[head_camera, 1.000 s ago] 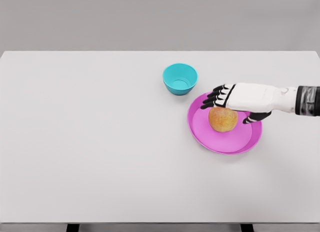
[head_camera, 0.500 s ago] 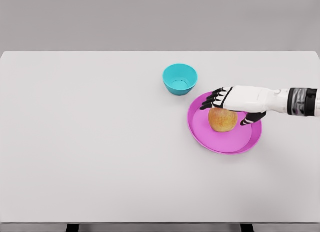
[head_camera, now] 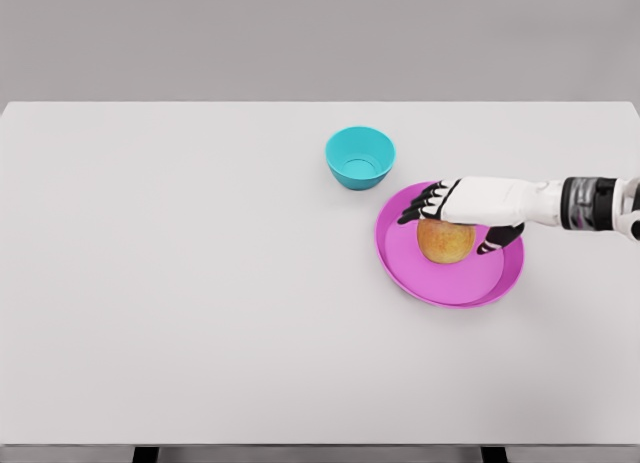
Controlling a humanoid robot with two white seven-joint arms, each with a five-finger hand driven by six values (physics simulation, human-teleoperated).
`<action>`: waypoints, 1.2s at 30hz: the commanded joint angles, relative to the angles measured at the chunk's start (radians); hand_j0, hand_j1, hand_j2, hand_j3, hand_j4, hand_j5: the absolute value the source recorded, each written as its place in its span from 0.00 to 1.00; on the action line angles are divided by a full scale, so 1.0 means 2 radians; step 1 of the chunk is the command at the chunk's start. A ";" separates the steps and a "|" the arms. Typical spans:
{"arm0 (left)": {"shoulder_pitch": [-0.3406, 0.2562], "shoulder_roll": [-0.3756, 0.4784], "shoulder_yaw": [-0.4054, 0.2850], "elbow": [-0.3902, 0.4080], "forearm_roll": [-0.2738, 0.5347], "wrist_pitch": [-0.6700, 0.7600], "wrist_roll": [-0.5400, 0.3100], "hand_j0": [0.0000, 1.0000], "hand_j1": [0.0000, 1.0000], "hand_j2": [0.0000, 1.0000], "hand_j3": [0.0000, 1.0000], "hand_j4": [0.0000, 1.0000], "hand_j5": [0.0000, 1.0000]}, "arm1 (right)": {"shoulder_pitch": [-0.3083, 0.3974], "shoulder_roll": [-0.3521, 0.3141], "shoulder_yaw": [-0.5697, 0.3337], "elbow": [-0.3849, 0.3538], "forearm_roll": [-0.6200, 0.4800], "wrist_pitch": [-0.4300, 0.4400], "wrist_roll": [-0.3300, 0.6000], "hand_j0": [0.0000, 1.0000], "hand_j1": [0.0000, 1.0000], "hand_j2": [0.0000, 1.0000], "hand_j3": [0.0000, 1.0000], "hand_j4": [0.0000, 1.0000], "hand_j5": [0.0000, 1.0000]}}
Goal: Put the apple from the pink plate into the blue bowl with your right arm
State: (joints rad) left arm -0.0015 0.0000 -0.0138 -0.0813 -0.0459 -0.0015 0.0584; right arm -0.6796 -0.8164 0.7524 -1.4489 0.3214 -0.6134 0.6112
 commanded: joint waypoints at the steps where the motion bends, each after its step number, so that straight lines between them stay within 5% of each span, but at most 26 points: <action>1: 0.000 0.000 0.000 0.000 0.000 0.000 0.000 1.00 1.00 1.00 1.00 1.00 1.00 | 0.000 0.003 0.003 0.003 -0.003 0.001 0.000 1.00 1.00 1.00 1.00 1.00 1.00; 22: 0.000 0.000 0.000 0.000 0.000 0.000 0.000 1.00 1.00 1.00 1.00 1.00 1.00 | -0.005 0.011 0.023 0.030 0.000 0.001 0.000 1.00 1.00 1.00 1.00 1.00 1.00; 23: 0.000 0.000 0.000 0.000 0.000 0.000 0.000 1.00 1.00 1.00 1.00 1.00 1.00 | -0.005 0.011 0.023 0.032 0.000 0.001 0.000 0.98 0.98 0.98 0.98 0.98 0.98; 25: 0.000 0.000 0.000 0.000 0.000 0.000 0.000 1.00 1.00 1.00 1.00 1.00 1.00 | -0.005 0.011 0.023 0.033 0.000 0.001 0.000 0.65 0.65 0.65 0.65 0.65 0.65; 27: 0.000 0.000 0.000 0.000 0.000 0.000 0.000 1.00 1.00 1.00 1.00 1.00 1.00 | -0.005 0.011 0.023 0.033 0.000 0.001 0.000 0.53 0.53 0.53 0.53 0.53 0.53; 36: 0.000 0.000 0.000 0.000 0.000 0.000 0.000 1.00 1.00 1.00 1.00 1.00 1.00 | -0.011 0.012 0.021 0.037 0.000 0.001 0.000 0.47 0.47 0.47 0.47 0.47 0.47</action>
State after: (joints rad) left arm -0.0015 0.0000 -0.0138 -0.0813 -0.0459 -0.0015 0.0584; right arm -0.7041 -0.7934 0.7964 -1.3761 0.3260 -0.6133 0.6101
